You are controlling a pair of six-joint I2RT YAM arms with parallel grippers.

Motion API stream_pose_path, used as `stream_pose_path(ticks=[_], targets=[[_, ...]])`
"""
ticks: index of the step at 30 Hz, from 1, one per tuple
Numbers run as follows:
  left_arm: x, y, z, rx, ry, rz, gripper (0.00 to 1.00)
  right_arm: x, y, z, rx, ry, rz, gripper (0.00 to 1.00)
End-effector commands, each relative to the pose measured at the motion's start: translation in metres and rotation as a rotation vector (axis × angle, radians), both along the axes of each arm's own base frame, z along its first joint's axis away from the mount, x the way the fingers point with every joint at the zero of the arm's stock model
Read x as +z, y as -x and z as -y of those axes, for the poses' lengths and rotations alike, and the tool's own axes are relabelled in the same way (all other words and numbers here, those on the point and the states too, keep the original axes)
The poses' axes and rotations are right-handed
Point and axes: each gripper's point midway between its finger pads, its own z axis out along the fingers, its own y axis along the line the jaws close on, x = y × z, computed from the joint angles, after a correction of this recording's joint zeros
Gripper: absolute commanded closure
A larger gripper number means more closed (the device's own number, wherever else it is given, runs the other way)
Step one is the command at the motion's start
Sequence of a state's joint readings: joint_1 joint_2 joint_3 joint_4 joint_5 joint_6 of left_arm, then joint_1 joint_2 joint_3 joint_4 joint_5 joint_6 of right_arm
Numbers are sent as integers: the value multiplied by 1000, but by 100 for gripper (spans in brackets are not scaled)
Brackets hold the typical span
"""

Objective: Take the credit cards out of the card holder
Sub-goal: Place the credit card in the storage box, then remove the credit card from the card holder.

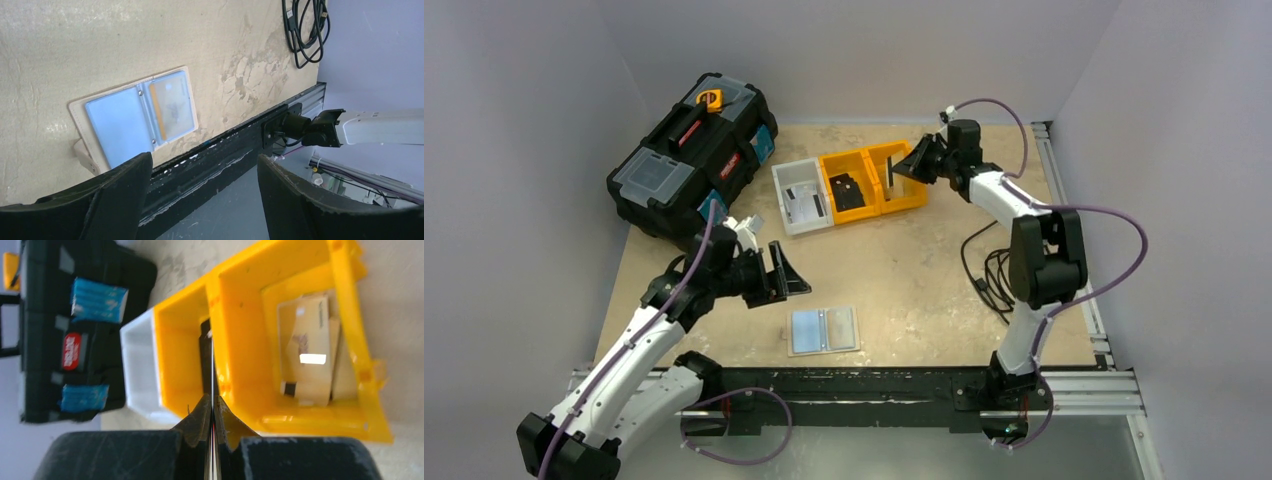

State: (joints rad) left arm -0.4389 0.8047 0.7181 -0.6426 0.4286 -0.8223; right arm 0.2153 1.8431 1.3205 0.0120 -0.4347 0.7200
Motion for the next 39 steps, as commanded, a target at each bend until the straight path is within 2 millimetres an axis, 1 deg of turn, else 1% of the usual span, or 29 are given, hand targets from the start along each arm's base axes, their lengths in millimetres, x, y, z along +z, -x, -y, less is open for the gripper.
stream_pose_path(ticks=[1, 6, 9, 10, 12, 13, 17, 19, 22, 25, 26, 29, 31, 34, 38, 39], targets=[[16, 0, -4, -7, -8, 55, 24, -4, -33, 8, -32, 122, 21, 100], [15, 5, -5, -17, -11, 49, 24, -20, -60, 16, -72, 206, -1, 100], [13, 6, -5, -21, -12, 47, 24, -32, -67, 14, -56, 222, -21, 100], [13, 6, -5, -21, -12, 45, 24, -34, -69, 13, -48, 220, -23, 97], [13, 7, -4, -24, -7, 42, 23, -39, -70, 10, -38, 215, -33, 83], [13, 6, -3, -25, -4, 40, 23, -40, -71, 9, -35, 213, -37, 79], [8, 6, -2, -32, -6, 25, 23, -33, -71, 10, -43, 221, -40, 60], [3, 6, -1, -34, -7, 12, 23, -26, -70, 12, -52, 224, -39, 54], [-7, 5, 2, -34, -25, -3, 23, -14, -65, 18, -74, 244, -51, 48], [-18, 7, 9, -57, -75, -12, 24, 9, -52, 25, -97, 251, -43, 45], [-22, 8, 13, -64, -97, -13, 24, 14, -47, 26, -102, 245, -42, 45], [-33, 9, 25, -99, -174, -5, 27, 30, -23, 29, -104, 225, -28, 43], [-44, 9, 32, -114, -250, -4, 29, 37, -4, 34, -108, 223, -20, 41], [-56, 11, 45, -153, -339, 12, 33, 38, 29, 37, -104, 199, -13, 40], [-68, 16, 69, -229, -463, 46, 38, 26, 71, 44, -96, 196, -29, 39], [-68, 18, 78, -251, -487, 59, 40, 24, 84, 47, -97, 199, -30, 39]])
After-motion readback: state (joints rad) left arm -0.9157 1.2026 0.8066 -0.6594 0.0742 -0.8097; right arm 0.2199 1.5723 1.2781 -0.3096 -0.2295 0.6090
